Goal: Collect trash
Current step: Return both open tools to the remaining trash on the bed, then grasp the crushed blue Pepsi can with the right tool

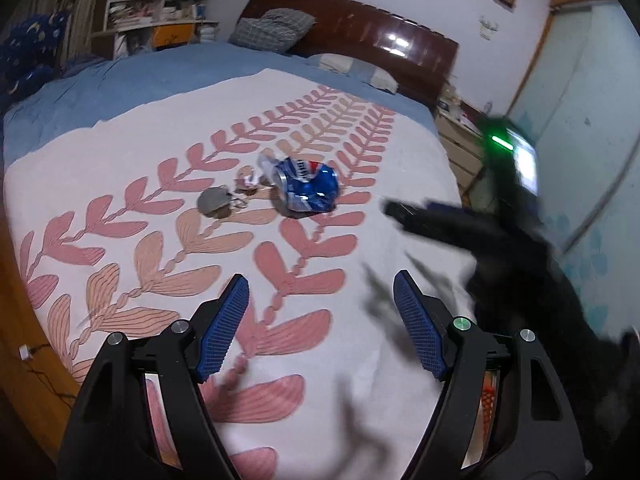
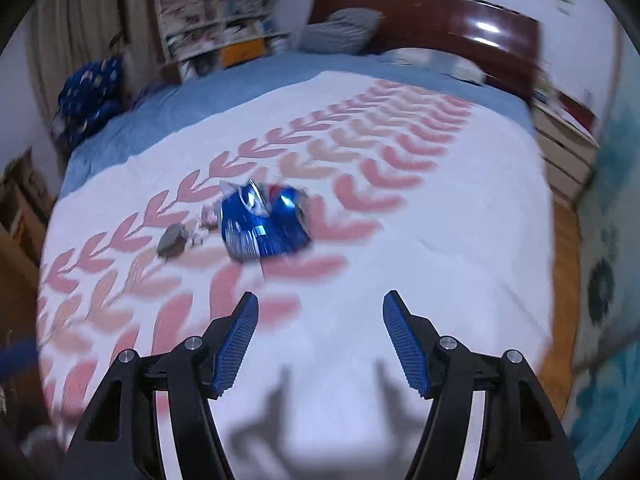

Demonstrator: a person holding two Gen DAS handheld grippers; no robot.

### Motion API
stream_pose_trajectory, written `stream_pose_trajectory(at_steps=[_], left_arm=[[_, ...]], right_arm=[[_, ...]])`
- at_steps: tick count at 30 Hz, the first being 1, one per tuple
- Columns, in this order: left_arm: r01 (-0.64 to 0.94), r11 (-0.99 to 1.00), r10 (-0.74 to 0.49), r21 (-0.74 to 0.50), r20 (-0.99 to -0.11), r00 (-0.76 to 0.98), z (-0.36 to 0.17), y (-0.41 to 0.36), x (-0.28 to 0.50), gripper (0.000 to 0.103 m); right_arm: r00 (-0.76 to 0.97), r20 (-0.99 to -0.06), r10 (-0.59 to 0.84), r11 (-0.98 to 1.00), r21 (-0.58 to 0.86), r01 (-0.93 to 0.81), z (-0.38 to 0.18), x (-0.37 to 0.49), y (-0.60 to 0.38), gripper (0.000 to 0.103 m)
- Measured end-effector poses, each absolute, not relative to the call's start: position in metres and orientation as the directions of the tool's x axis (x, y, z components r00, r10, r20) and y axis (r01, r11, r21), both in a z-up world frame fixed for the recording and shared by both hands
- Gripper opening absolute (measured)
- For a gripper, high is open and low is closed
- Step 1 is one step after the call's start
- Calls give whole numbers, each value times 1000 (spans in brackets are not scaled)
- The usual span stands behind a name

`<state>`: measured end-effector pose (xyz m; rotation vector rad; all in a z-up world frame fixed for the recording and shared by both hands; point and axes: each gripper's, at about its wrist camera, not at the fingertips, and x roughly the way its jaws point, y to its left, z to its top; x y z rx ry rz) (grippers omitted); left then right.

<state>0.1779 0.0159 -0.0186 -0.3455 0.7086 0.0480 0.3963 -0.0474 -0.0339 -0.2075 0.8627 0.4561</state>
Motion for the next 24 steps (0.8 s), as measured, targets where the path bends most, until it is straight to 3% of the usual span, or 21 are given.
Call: stream_pose_trajectory(at_steps=[5,8,11,13,14,17,24], left_arm=[[-252,903,-36,-349,-645,764,-25,52,184,75],[-313,889,45,-336,-615,787,-21,69,182,75],[-363,866,100,-342,-595,798,-21,93,188,75],[-388,857,111,-339,-613,782,-26,105,199,75],[-396,856,116,-333,-622,774,-29,108,205,75],[-405,867,121,-290,-665,737,-41,120,240,75],[-305,919,-11,-249,-790,613,-84,113,320,75]], right_arm=[[536,-816,217,897,-50,-440,-71,465,15,65],[496,-832,248,892,-3,-451,-90,488,40,66],[421,-861,286,907,102,-408,-114,499,41,54],[434,-848,304,914,130,-385,-116,501,41,45],[435,-843,315,910,138,-391,-117,503,44,35],[443,-837,322,904,133,-406,-112,496,41,34],[451,-801,394,889,207,-409,-97,472,5,34]])
